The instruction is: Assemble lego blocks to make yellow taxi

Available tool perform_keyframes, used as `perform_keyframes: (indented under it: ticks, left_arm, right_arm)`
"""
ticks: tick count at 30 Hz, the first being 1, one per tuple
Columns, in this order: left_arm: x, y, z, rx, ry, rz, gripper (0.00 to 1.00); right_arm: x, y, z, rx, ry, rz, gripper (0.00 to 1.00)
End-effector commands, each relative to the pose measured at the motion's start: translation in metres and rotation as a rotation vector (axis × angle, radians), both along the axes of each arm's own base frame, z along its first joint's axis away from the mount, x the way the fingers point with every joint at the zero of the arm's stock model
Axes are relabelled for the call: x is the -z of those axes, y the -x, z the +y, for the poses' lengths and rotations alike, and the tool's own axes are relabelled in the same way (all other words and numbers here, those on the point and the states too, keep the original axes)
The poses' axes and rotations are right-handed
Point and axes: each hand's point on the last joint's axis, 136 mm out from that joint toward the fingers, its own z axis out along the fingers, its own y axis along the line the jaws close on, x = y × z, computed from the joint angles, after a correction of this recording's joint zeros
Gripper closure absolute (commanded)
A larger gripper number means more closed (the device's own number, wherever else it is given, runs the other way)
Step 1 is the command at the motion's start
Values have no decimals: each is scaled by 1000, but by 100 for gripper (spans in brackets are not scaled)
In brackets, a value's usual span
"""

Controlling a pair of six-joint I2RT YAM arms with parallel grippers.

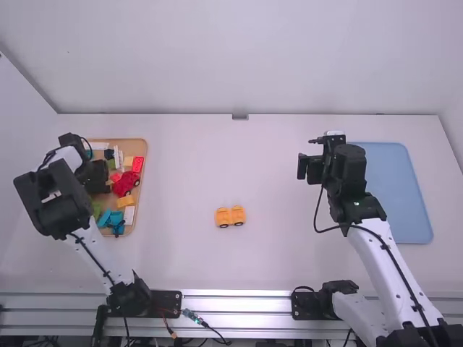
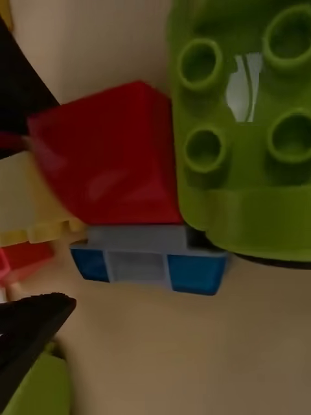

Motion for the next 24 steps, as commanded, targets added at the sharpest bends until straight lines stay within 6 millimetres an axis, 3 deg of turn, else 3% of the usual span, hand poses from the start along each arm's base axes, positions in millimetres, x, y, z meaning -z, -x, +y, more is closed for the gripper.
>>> perform_keyframes:
  ticks: [1,20,24]
  left_arm:
    - [11,6,-15,8,59,16,36]
    - [12,10,-18,-44,85,32,46]
    - [12,8,-22,-36,98,24,54]
  right_arm:
    - [-10,-2,1,-2,-2,-23,1]
    - [-10,-2,1,-3,-2,-23,1]
    - [-10,-2,1,-2,-3,-23,1]
